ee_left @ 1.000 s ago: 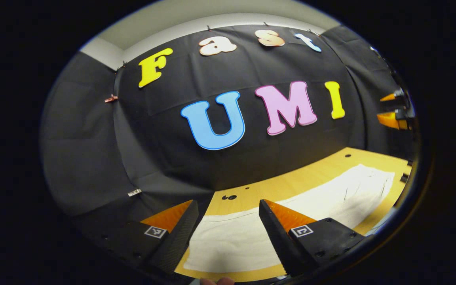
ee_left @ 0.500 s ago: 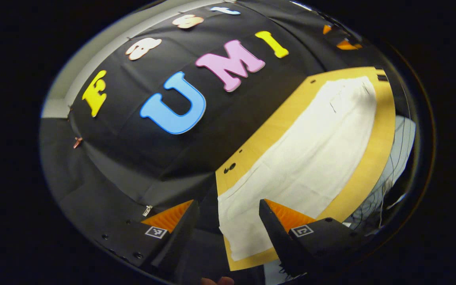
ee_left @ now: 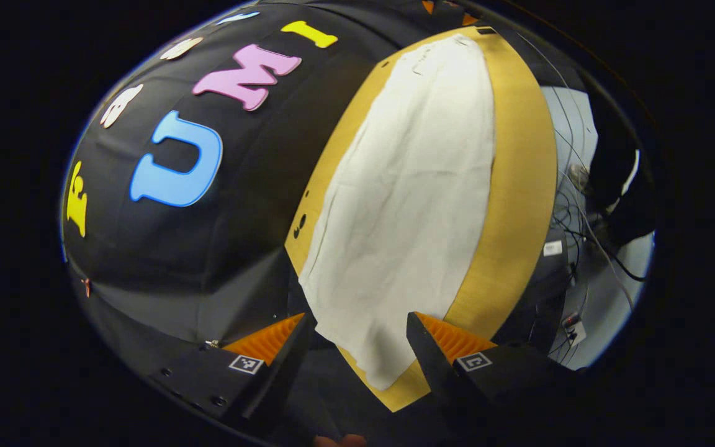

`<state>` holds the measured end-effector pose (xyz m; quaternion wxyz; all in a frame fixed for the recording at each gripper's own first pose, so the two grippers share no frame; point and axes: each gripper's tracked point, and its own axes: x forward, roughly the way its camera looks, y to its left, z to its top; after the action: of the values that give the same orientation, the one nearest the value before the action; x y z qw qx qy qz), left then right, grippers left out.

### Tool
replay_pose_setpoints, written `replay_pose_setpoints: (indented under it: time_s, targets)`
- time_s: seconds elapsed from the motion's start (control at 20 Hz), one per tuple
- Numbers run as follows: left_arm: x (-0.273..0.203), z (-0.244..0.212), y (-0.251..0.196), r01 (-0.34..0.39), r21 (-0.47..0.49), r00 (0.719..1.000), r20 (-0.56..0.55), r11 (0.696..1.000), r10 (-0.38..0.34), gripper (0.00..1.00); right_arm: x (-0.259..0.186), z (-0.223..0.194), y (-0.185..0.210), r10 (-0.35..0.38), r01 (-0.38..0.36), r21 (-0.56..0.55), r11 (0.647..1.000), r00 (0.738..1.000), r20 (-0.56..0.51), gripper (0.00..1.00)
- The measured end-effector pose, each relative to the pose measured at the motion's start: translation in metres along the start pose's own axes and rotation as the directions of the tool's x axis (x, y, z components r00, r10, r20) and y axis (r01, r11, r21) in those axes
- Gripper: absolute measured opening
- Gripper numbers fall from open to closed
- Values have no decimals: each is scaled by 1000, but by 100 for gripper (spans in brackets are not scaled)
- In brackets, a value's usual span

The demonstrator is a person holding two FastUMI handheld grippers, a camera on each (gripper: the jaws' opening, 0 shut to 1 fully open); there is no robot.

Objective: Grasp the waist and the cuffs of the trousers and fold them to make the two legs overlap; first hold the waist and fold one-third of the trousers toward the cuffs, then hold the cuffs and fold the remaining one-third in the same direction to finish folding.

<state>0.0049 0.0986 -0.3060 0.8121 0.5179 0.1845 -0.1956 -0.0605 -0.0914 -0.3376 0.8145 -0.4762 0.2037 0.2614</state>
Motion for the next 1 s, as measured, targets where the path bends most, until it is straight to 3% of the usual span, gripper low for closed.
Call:
replay_pose_setpoints:
  time_s: [0.2,0.3,0.4,0.7,1.0]
  targets:
    - [23,-22,-15,60,56,998,-26,997,-58,96,26,-20,25,66,-68,-99,993,998,-22,97]
    - [31,-28,-21,84,130,996,-21,988,-82,96,37,-24,38,90,-93,-165,982,996,-21,97]
    - [33,-33,-23,108,161,994,-16,981,-107,95,42,-20,35,78,-74,-229,971,997,7,96]
    - [15,-68,-28,230,250,972,-108,941,-210,97,42,-17,38,114,-108,-229,967,993,10,97]
    - [45,-80,-11,251,316,965,-152,915,-212,92,66,-8,23,81,-64,-299,952,996,43,96]
